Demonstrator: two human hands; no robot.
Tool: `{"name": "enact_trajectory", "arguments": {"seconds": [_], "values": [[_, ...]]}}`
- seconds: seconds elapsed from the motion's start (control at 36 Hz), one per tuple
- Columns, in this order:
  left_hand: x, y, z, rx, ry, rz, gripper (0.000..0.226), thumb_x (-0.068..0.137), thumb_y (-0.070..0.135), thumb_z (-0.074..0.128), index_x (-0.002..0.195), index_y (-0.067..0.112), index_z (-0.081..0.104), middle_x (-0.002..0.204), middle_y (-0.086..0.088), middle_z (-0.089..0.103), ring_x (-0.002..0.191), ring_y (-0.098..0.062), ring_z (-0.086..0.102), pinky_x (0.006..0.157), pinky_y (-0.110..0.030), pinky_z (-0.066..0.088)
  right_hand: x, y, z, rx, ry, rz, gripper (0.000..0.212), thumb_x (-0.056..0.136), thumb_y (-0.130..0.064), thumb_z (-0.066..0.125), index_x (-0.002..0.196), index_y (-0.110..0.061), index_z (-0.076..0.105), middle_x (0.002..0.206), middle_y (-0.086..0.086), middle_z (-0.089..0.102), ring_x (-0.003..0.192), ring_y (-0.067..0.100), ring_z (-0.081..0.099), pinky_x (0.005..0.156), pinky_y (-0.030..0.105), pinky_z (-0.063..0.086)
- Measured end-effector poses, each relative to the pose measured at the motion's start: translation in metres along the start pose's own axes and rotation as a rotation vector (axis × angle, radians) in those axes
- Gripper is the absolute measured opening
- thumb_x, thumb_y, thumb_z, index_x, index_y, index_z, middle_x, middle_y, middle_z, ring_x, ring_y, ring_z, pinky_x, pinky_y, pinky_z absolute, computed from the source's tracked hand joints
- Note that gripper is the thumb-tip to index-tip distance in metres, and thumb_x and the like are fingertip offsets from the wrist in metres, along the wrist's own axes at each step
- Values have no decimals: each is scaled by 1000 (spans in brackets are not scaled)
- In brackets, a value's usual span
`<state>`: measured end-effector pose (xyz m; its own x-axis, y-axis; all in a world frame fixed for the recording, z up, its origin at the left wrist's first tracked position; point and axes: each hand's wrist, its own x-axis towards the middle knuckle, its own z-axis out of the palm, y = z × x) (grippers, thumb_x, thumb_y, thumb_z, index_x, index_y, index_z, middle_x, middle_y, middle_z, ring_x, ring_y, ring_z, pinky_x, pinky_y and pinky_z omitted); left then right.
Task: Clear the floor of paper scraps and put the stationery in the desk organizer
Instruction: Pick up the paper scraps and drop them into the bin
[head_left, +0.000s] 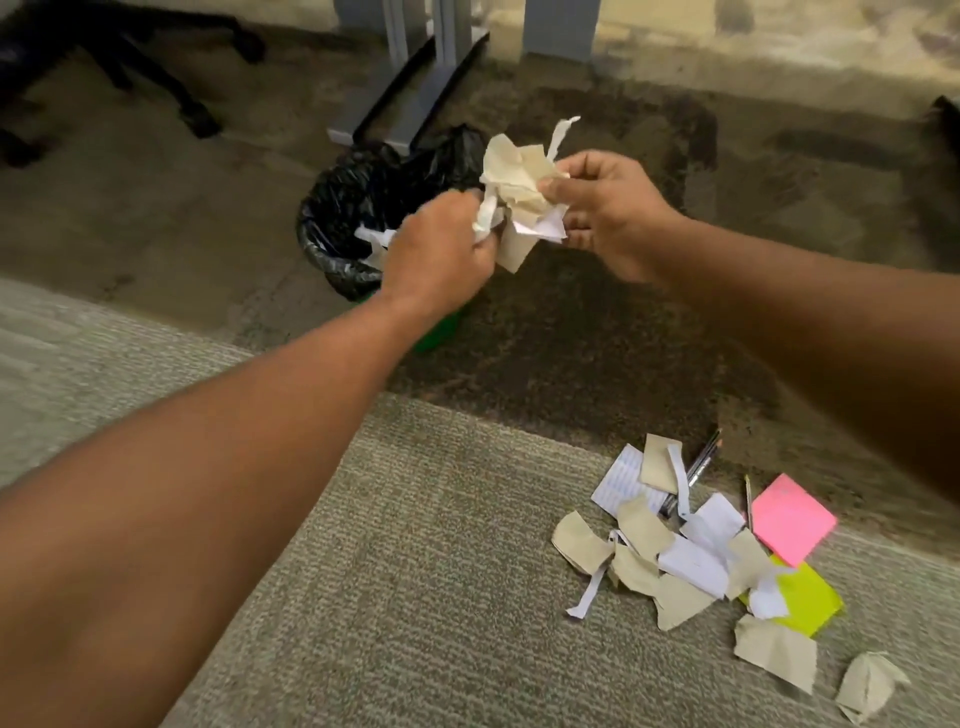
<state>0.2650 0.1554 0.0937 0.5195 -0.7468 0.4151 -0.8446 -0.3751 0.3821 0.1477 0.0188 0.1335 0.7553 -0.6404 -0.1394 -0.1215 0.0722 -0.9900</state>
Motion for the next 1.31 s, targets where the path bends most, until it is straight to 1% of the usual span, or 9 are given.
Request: {"name": "enact_trajectory", "arguments": {"seconds": [0.19,0.33,0.5,0.58,0.69,0.83,0.92,1.08,1.31], "values": [[30,-45,-20,-80,-64,-425,27,92,34,48,98,15,66,99,-6,68,94,-29,63,69,-32,40,32,-12,47,75,139,134,14,90,0,63,104,2,61,104,19,69,79,26,75,56,26,57],[39,-68,-18,-430,14,-801,42,85,29,61,123,11,64,120,-7,67,105,-27,64,87,-32,55,50,-7,75,126,130,225,22,93,-1,60,114,6,57,106,19,64,84,28,73,63,32,62],[48,-73,-29,-755,0,-1004,44,89,37,70,123,11,60,114,-3,68,78,-16,65,39,-19,45,62,-15,102,167,-42,232,34,95,-14,61,126,-2,56,140,17,50,122,34,56,72,36,62],[48,-74,-31,-750,-91,-979,59,90,51,63,132,11,54,123,-1,61,90,-19,63,50,-25,53,63,-14,106,54,-4,189,36,97,-14,58,130,-3,52,140,14,47,120,33,55,80,39,61],[48,-76,-25,-708,-115,-961,62,96,47,54,142,6,44,141,-9,49,111,-30,60,61,-30,57,62,-1,88,-594,56,-18,31,94,-10,52,122,-3,61,123,17,64,107,33,65,84,38,59],[44,-83,-11,-493,-163,-791,37,96,42,55,109,9,62,115,-8,63,86,-29,71,68,-34,60,54,19,57,-1113,-8,-65,39,94,-10,49,131,-11,59,130,14,58,113,33,58,95,40,52],[35,-81,-2,-288,-282,-510,35,92,48,61,89,15,70,92,-3,67,89,-22,65,85,-34,55,53,32,47,-1122,-30,21,38,95,-14,50,132,-12,59,126,14,60,111,32,59,89,36,52],[20,-73,11,149,-588,-99,73,82,52,70,143,19,47,136,-5,58,122,-28,55,104,-40,44,57,51,39,-982,-13,113,25,98,-19,48,114,-6,62,105,11,59,92,27,56,70,31,42],[-4,-89,27,511,-615,260,105,87,55,59,153,30,-18,164,-9,-16,149,-35,17,113,-53,32,56,72,48,-619,-73,353,40,103,-18,35,142,-14,43,124,8,48,106,26,52,90,40,55]]}}
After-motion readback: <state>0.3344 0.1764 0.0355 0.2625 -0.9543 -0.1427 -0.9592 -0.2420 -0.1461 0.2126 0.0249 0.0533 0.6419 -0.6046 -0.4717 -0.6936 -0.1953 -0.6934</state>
